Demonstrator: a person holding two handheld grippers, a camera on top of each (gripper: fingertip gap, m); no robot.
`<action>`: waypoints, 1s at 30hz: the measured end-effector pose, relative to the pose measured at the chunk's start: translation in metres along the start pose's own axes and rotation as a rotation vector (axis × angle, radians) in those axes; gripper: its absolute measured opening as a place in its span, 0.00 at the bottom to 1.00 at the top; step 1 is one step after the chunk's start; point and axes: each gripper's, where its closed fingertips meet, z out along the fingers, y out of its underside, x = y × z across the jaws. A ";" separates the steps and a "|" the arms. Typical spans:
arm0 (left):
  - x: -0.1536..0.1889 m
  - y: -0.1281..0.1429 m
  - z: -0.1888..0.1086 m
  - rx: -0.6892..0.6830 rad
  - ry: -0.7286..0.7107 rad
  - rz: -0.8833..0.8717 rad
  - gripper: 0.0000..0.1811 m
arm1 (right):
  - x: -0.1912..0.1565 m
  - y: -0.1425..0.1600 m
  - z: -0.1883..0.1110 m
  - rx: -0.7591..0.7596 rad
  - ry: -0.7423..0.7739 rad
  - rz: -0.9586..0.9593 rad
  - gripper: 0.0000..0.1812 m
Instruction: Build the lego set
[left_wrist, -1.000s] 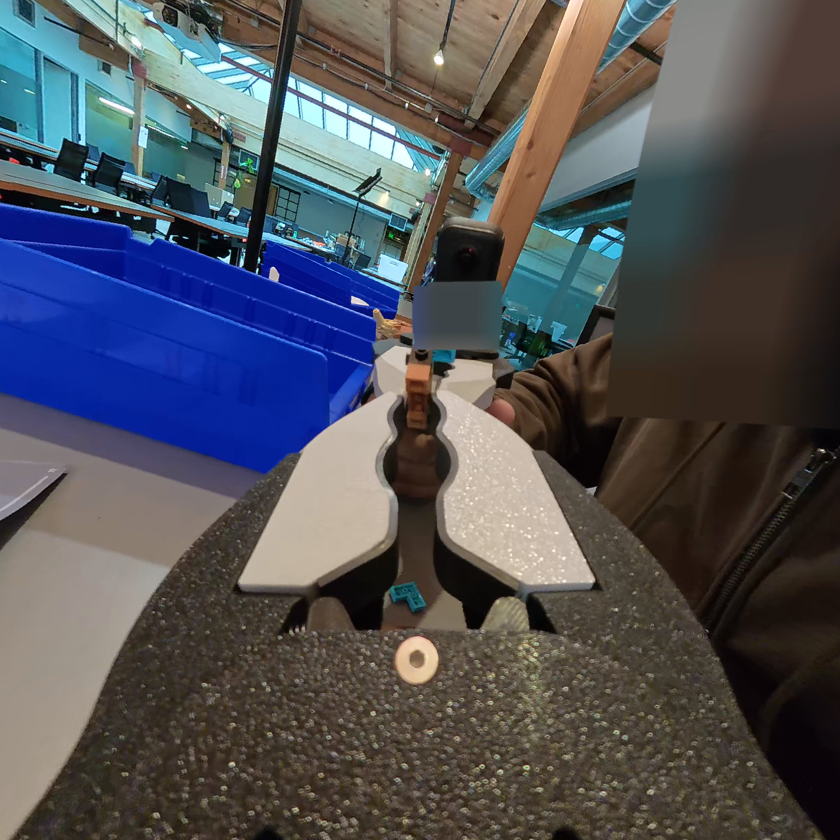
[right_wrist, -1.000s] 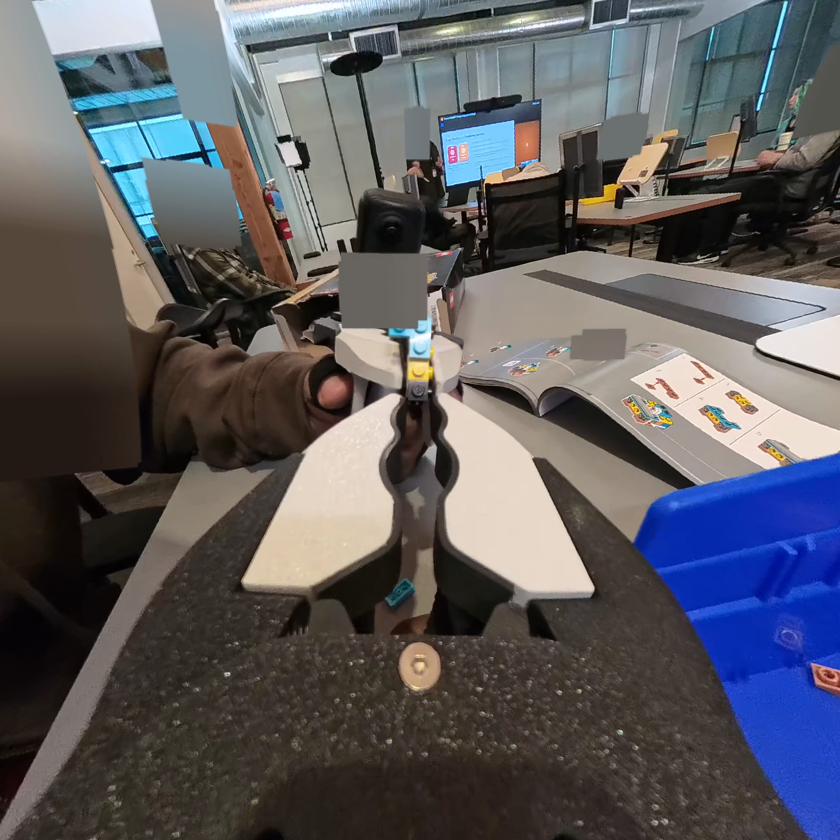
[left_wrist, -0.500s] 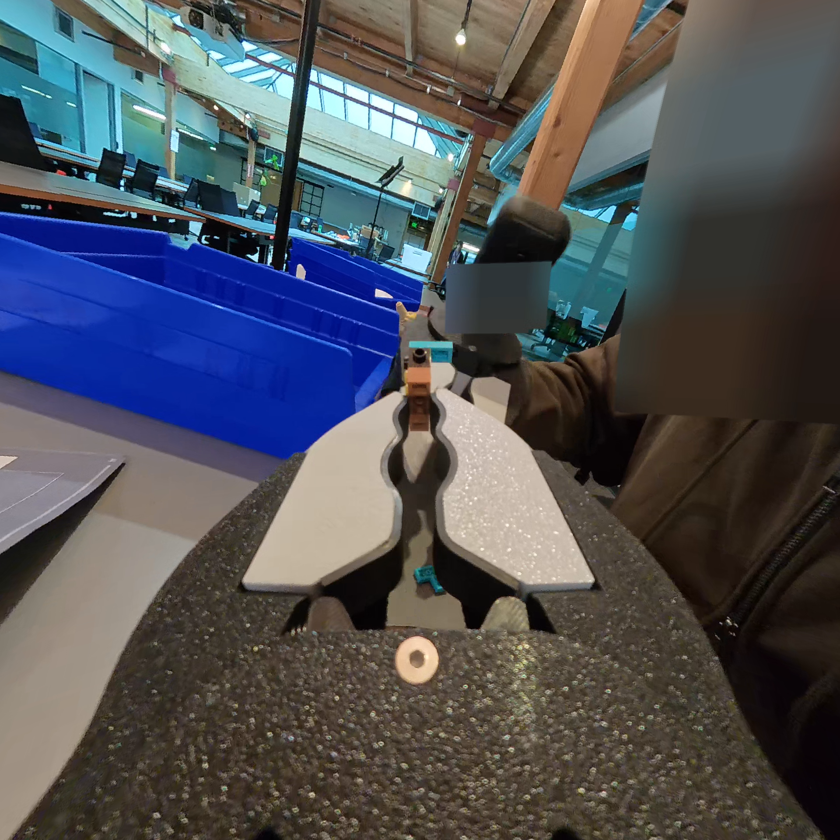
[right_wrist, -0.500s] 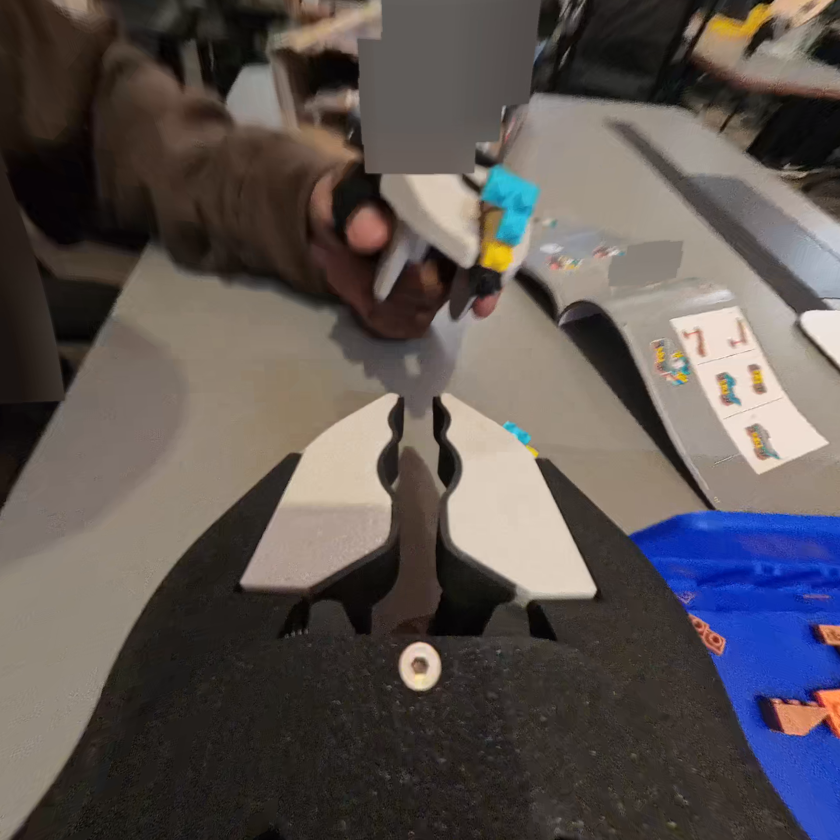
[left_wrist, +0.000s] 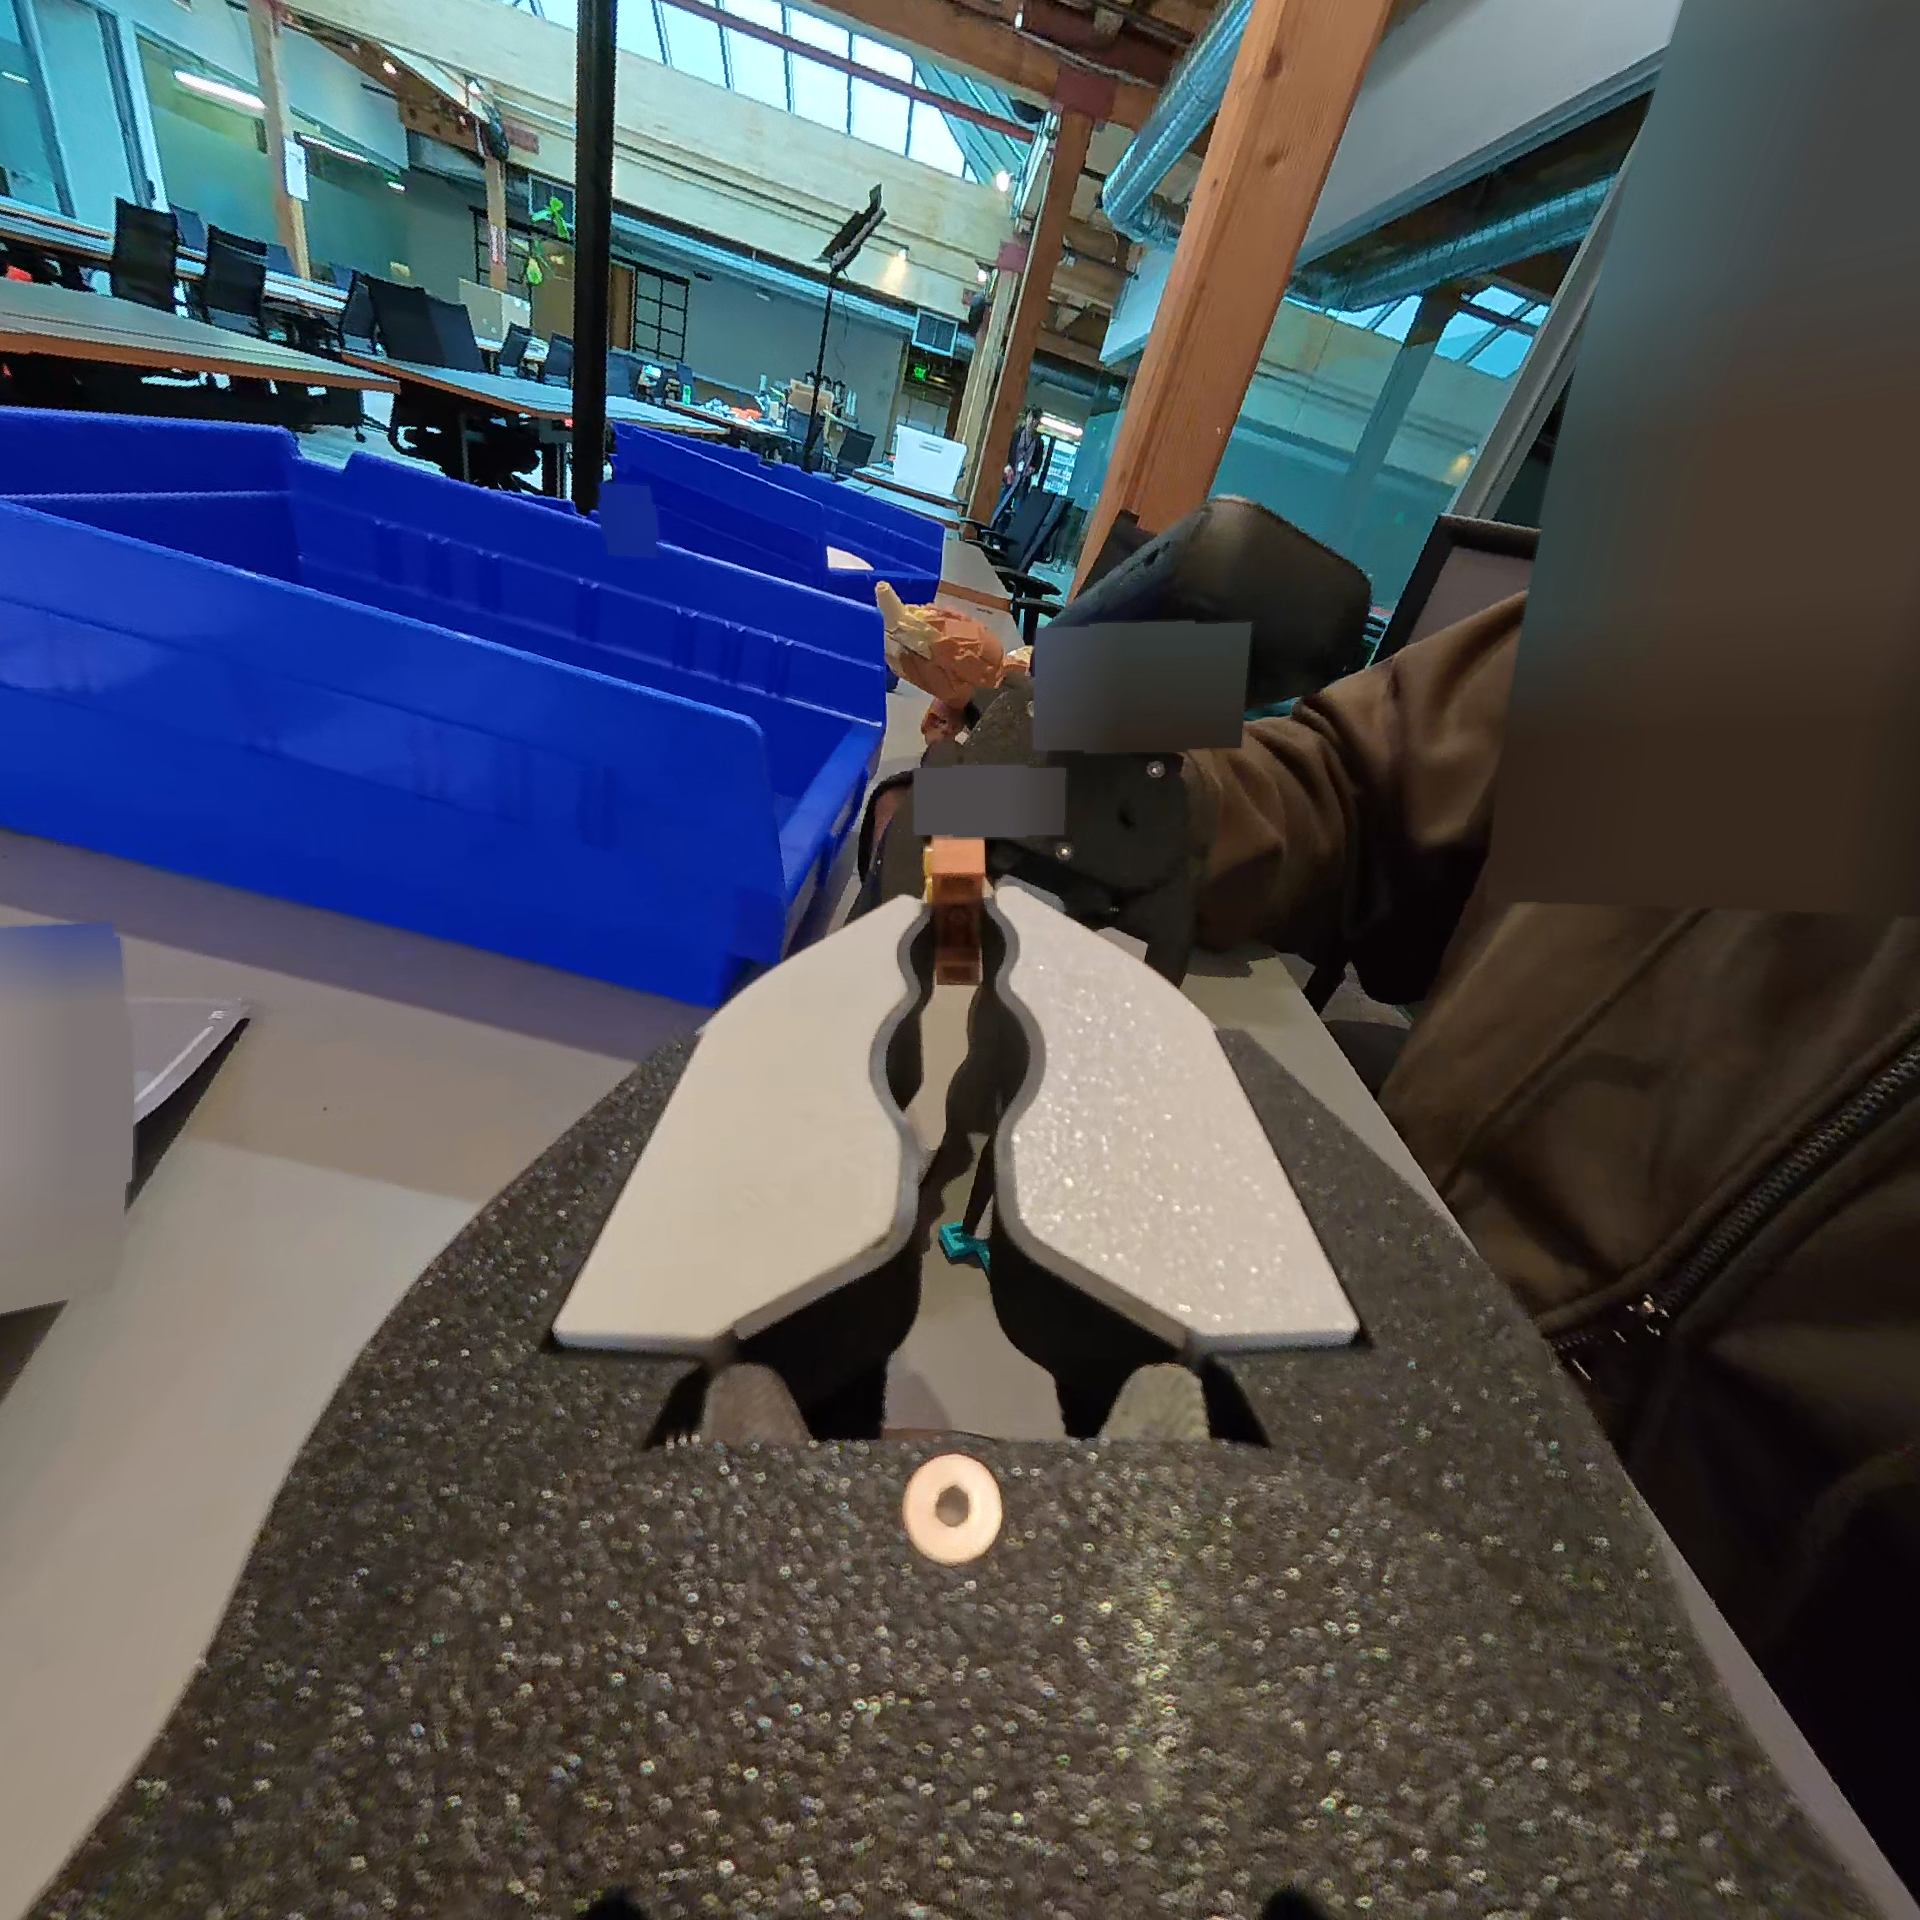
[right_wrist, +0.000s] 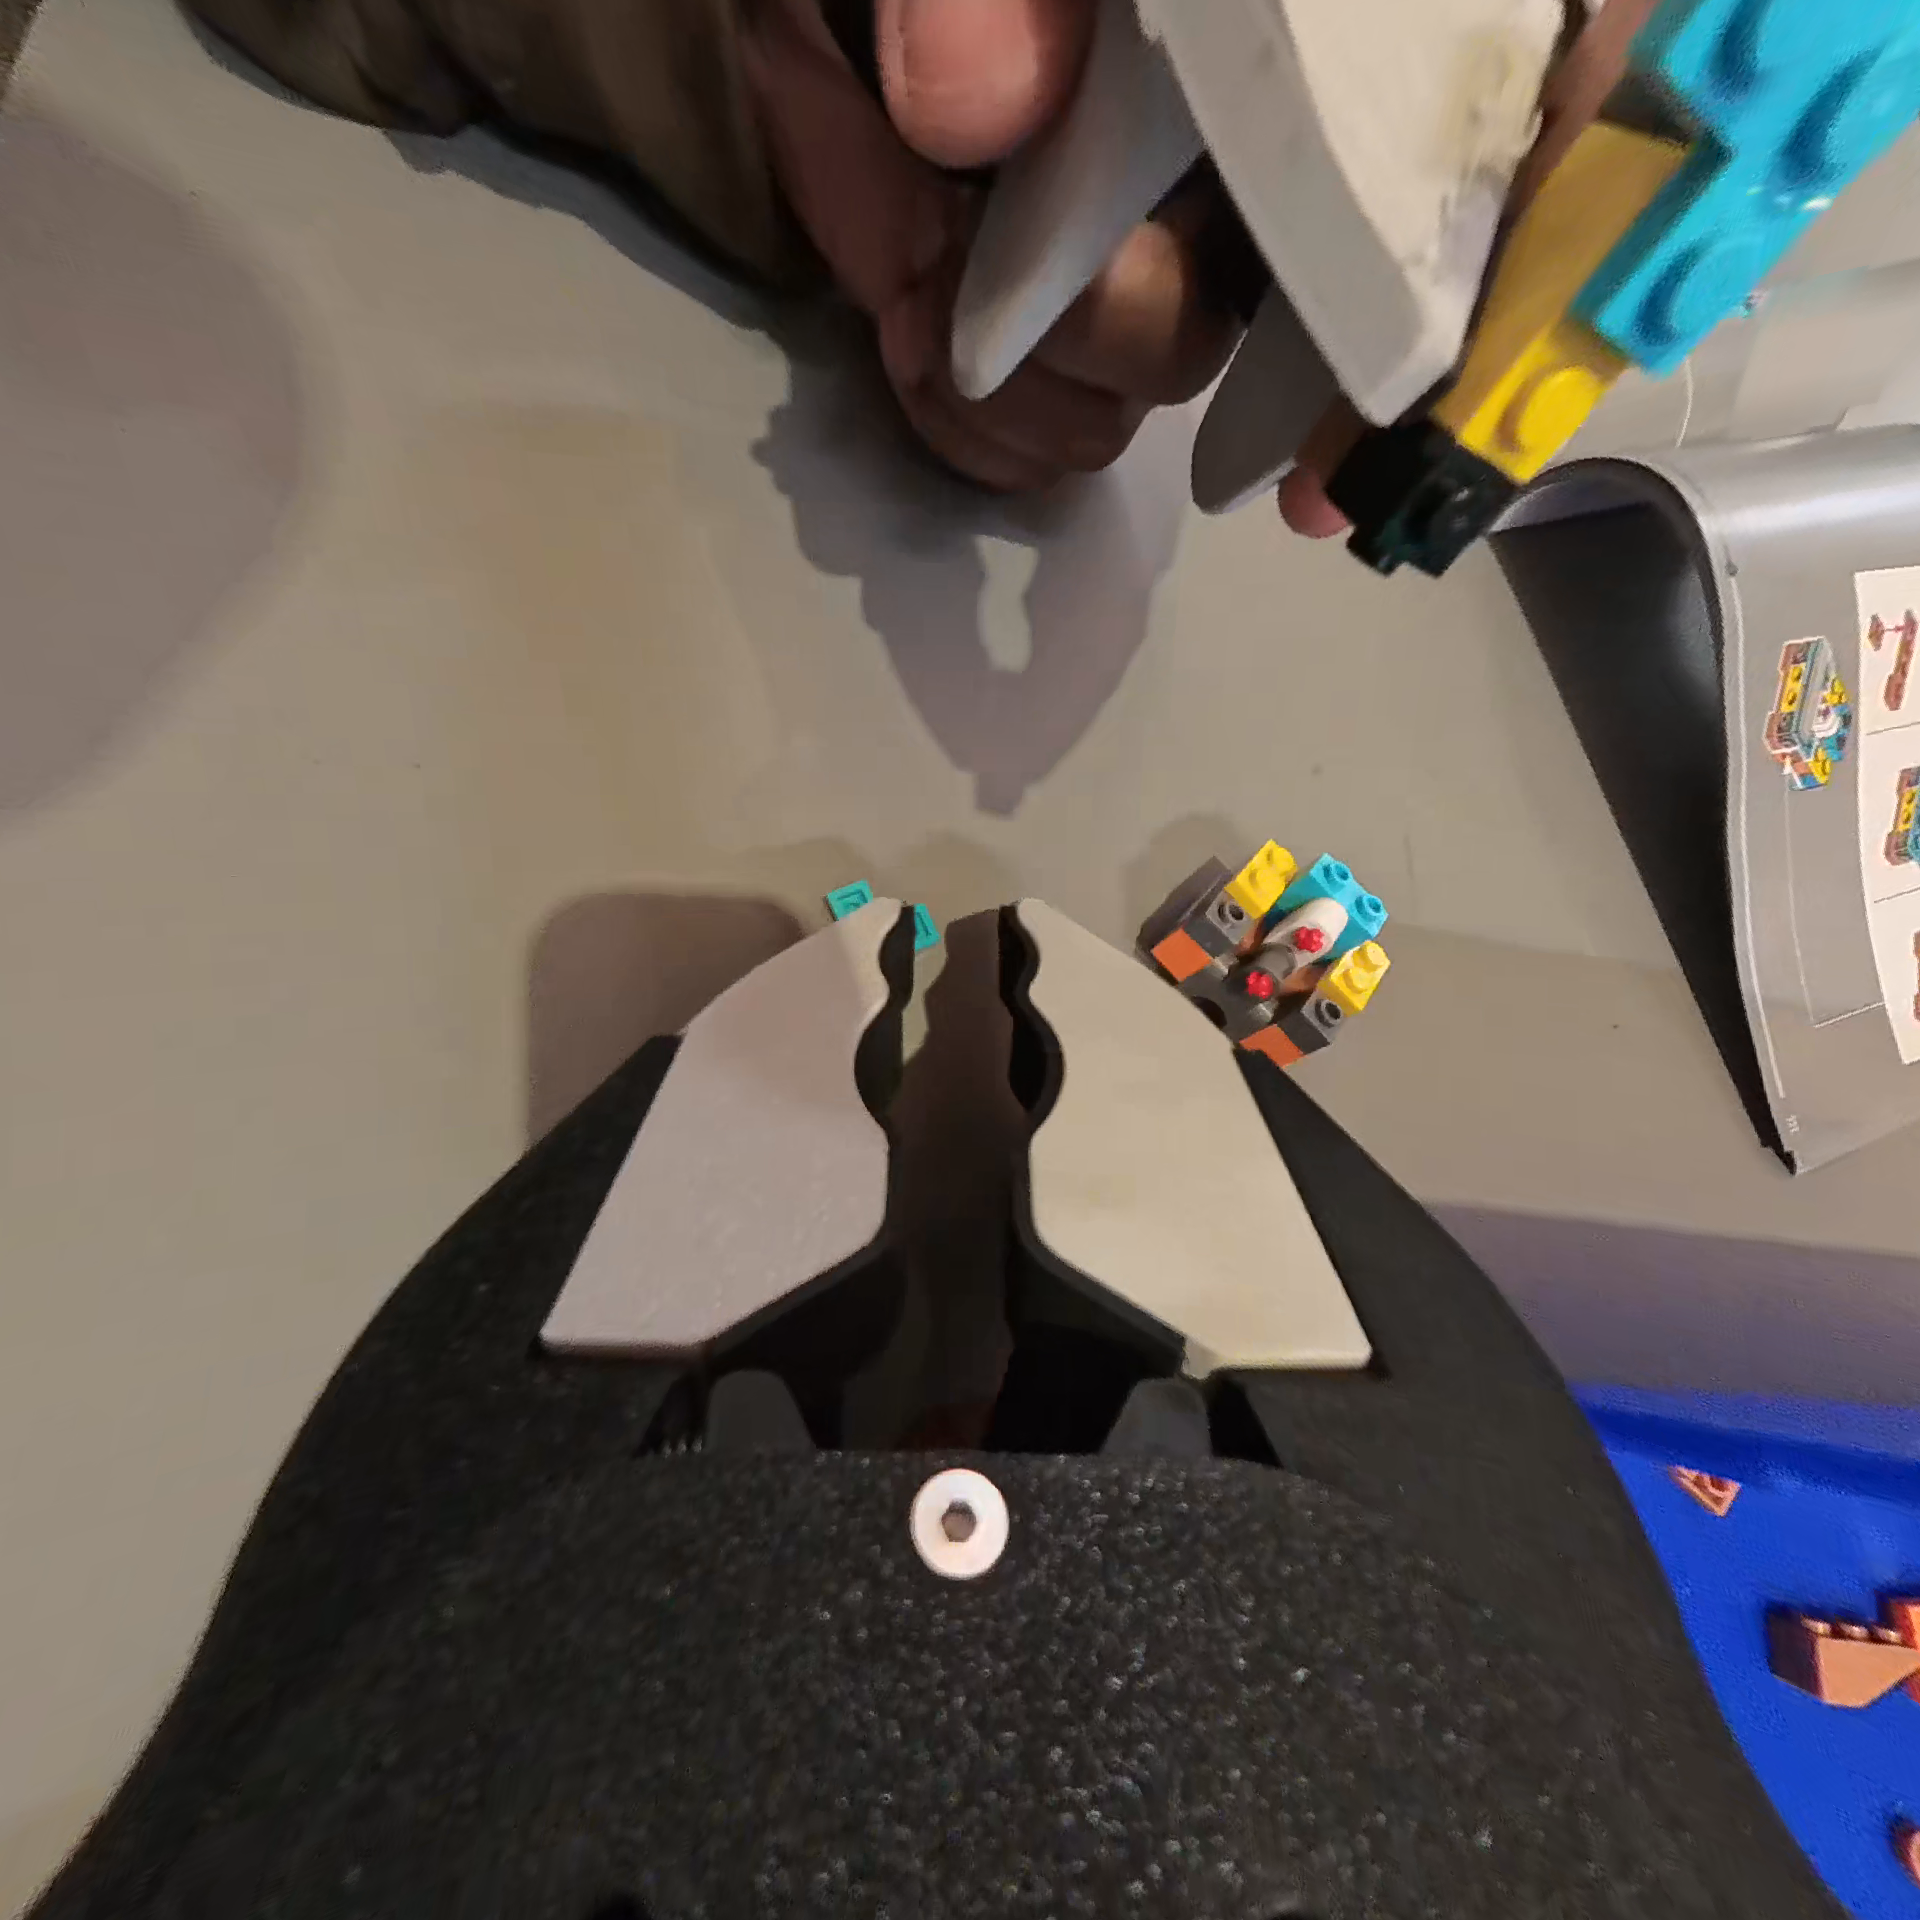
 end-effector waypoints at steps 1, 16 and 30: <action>0.000 0.000 0.000 -0.005 0.000 0.004 0.04 | -0.001 0.000 0.000 0.000 -0.006 0.001 0.09; 0.003 0.004 -0.001 -0.031 0.009 0.024 0.05 | -0.009 0.000 -0.004 0.018 -0.085 0.014 0.16; 0.005 0.006 0.000 -0.051 0.015 0.032 0.04 | -0.016 0.001 -0.003 -0.003 -0.080 -0.023 0.07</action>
